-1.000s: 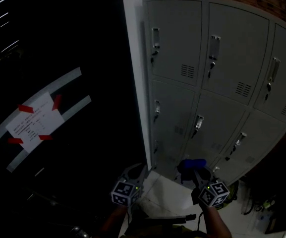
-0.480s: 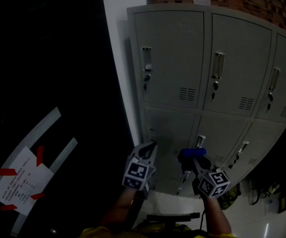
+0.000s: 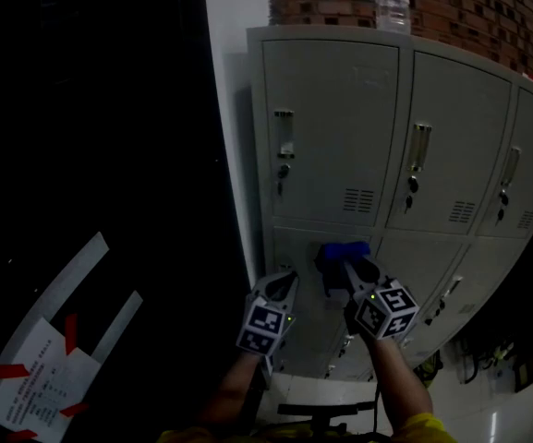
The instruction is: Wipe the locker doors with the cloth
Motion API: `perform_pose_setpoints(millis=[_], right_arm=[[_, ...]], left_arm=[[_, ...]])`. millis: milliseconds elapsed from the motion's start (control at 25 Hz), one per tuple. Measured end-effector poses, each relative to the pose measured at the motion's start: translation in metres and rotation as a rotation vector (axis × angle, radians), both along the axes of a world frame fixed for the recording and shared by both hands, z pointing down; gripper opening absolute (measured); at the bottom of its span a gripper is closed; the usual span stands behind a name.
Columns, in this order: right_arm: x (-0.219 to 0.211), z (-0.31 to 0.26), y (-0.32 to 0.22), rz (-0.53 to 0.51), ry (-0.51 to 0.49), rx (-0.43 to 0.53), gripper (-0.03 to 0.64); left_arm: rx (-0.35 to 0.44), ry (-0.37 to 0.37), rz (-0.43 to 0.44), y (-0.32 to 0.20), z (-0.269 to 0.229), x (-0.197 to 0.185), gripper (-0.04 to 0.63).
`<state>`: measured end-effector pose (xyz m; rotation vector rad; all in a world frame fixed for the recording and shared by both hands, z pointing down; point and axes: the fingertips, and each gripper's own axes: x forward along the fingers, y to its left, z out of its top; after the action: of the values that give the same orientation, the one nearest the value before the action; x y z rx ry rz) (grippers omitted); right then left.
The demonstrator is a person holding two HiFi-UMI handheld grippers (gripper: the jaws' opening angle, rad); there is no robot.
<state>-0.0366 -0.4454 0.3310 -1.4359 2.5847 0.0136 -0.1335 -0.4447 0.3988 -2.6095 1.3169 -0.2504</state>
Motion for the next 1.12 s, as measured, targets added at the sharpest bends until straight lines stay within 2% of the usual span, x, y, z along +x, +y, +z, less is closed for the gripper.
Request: perform_pose_setpoints(millis=[160, 400, 600, 760, 840, 920, 1040, 1120], right_arm=[[-0.045, -0.124, -0.045, -0.056, 0.011, 0.15, 0.066], [-0.106, -0.289, -0.1, -0.045, -0.007, 0.251, 0.066], [-0.131, -0.342, -0.129, -0.001, 0.015, 0.212, 0.066], [-0.138, -0.358, -0.131, 0.01, 0.043, 0.241, 0.064], [-0.127, -0.361, -0.13, 0.02, 0.025, 0.236, 0.064], [-0.099, -0.365, -0.125, 0.081, 0.024, 0.283, 0.066], [-0.032, -0.371, -0.108, 0.137, -0.031, 0.313, 0.066], [0.024, -0.377, -0.092, 0.215, -0.054, 0.327, 0.066]], left_arm=[[0.034, -0.017, -0.039, -0.01, -0.009, -0.012, 0.005], [-0.012, -0.05, -0.021, 0.01, 0.009, -0.008, 0.005], [0.042, -0.044, -0.034, 0.014, -0.003, -0.026, 0.005], [0.029, -0.046, -0.046, 0.011, 0.001, -0.034, 0.005], [0.019, -0.047, -0.048, 0.006, 0.001, -0.03, 0.005], [0.019, -0.05, -0.046, 0.001, 0.001, -0.026, 0.005], [0.018, -0.049, -0.017, -0.006, 0.001, -0.016, 0.005], [0.011, -0.049, 0.004, -0.008, 0.005, -0.008, 0.005]])
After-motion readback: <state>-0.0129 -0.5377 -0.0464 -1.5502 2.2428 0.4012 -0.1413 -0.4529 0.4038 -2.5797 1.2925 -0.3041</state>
